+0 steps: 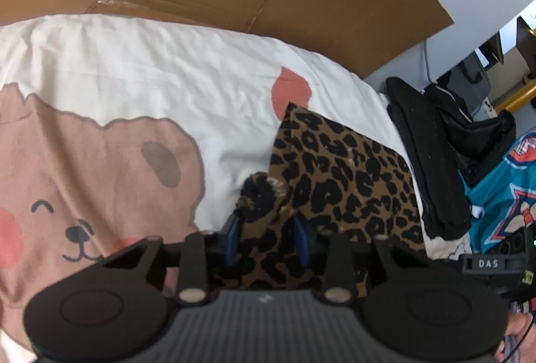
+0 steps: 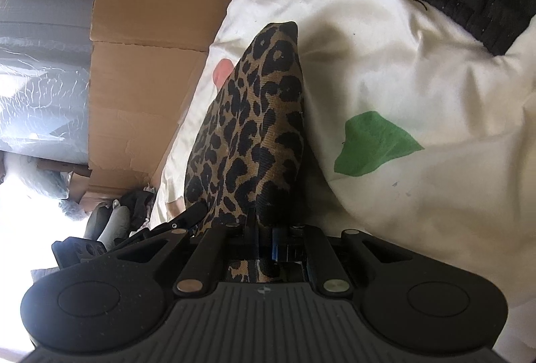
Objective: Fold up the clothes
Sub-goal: 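Open the left gripper and pinch the folded trousers edge again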
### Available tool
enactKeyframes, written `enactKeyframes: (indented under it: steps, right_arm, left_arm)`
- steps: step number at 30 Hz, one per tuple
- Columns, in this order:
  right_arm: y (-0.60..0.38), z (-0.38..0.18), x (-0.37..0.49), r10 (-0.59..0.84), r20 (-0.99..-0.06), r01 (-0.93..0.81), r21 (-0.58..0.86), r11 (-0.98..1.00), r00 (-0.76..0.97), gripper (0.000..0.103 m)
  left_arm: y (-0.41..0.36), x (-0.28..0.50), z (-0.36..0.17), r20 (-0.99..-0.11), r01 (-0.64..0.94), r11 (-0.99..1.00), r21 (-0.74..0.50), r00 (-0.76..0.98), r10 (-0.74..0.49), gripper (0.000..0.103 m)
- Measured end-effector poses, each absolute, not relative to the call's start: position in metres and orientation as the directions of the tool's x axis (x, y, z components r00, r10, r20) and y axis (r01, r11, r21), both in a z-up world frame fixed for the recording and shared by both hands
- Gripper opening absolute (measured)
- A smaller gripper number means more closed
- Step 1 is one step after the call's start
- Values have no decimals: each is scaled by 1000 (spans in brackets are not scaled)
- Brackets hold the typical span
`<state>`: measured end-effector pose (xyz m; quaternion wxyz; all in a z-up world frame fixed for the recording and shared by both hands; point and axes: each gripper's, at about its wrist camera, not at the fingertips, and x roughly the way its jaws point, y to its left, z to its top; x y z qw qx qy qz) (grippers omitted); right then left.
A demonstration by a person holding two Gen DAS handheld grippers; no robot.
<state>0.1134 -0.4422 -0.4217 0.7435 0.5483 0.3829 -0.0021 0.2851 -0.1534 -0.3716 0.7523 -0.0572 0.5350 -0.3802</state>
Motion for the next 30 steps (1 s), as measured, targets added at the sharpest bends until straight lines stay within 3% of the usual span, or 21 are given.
enactKeyframes:
  steps: [12, 20, 25, 27, 30]
  right_arm:
    - [-457, -414, 110, 378, -604, 442, 785, 435, 701, 5]
    - [-457, -418, 109, 379, -609, 450, 783, 430, 697, 5]
    - [-456, -420, 107, 380, -608, 453, 784, 423, 697, 5]
    - [-456, -420, 107, 379, -610, 455, 783, 424, 696, 5]
    - [-455, -420, 108, 377, -613, 457, 781, 426, 695, 5]
  left_arm:
    - [-157, 277, -372, -754, 491, 695, -526, 108, -647, 34]
    - [-158, 286, -379, -725, 463, 669, -581, 81, -684, 52]
    - [-161, 293, -384, -711, 428, 663, -615, 62, -700, 56]
    - [-163, 293, -384, -711, 424, 662, -618, 57, -700, 56]
    - [-163, 294, -382, -709, 424, 655, -626, 42, -704, 43]
